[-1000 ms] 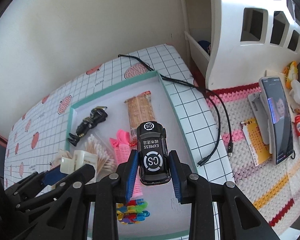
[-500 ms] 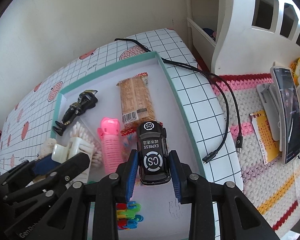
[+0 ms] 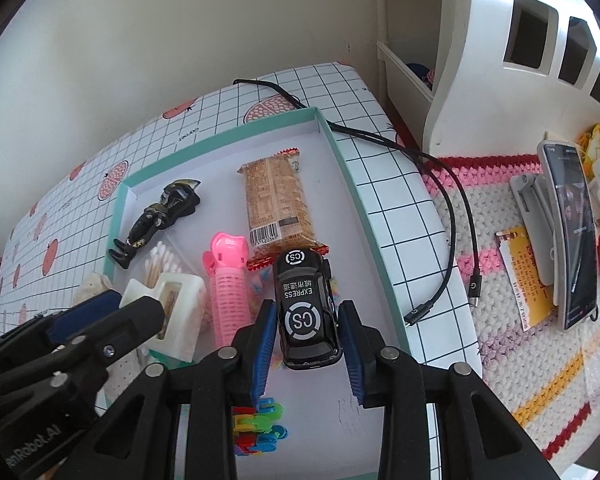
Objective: Organize objects
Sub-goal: 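Lower and open both grippers, releasing hair clip and toy car into the tray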
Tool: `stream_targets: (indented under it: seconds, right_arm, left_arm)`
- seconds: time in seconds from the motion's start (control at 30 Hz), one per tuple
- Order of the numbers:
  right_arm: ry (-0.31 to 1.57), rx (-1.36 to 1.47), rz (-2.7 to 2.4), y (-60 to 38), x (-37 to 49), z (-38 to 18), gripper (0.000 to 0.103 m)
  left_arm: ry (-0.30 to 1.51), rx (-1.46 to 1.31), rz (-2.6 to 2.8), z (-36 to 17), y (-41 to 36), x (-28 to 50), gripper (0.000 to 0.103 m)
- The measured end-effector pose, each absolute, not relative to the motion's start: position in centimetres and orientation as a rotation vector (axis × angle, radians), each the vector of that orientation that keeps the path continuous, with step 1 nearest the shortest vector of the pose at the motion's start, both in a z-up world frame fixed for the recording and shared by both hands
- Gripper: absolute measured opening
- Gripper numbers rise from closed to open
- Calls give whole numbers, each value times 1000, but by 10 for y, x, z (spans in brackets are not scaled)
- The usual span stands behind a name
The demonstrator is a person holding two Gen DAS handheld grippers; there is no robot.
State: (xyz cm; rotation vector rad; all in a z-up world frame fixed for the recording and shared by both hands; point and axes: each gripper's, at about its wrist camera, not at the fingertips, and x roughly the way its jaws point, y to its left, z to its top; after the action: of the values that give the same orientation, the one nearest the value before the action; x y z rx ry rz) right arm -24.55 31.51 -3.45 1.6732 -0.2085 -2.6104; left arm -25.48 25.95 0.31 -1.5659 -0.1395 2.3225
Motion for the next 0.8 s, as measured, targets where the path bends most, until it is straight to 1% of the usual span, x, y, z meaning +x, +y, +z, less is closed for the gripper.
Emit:
stream_targets:
  seconds: [0.2,0.23,0.27,0.3,0.4,0.47,0.5,0.73,0.77,0.8]
  right_arm:
    - [-190,1661,-2621,315,-243,-31,45]
    - [-185,1655,-2624,314,-242,-30,50]
    - [-180,1650,-2628,314,-241,-29,54]
    - [-178,1643,-2629,313,-240,-28,56]
    - [-173,1630,-2631,312,-238,-26,63]
    - [-171,1619,-2639,311,-236,-25,70]
    - [-174,1613,-2638,311,-234,-24,71]
    - [-166,1575,-2654,307,-230,-18,90]
    - [-166,1573,-2655,307,-229,-17,92]
    - [-167,1568,-2658,307,-229,-16,93]
  left_arm:
    - [-143,-1532,2328,16,259,-249,49]
    - [-140,-1521,2332,20,259,-247,50]
    - [-135,-1512,2337,23,259,-246,54]
    - [-127,-1501,2344,27,258,-245,57]
    - [-117,-1483,2384,37,252,-241,59]
    - [-140,-1487,2410,42,244,-240,60]
    - [-151,-1496,2428,43,238,-240,60]
    - [-142,-1553,2524,42,209,-238,61]
    - [-153,-1561,2534,42,205,-239,64]
    - [-161,-1565,2542,41,202,-239,76]
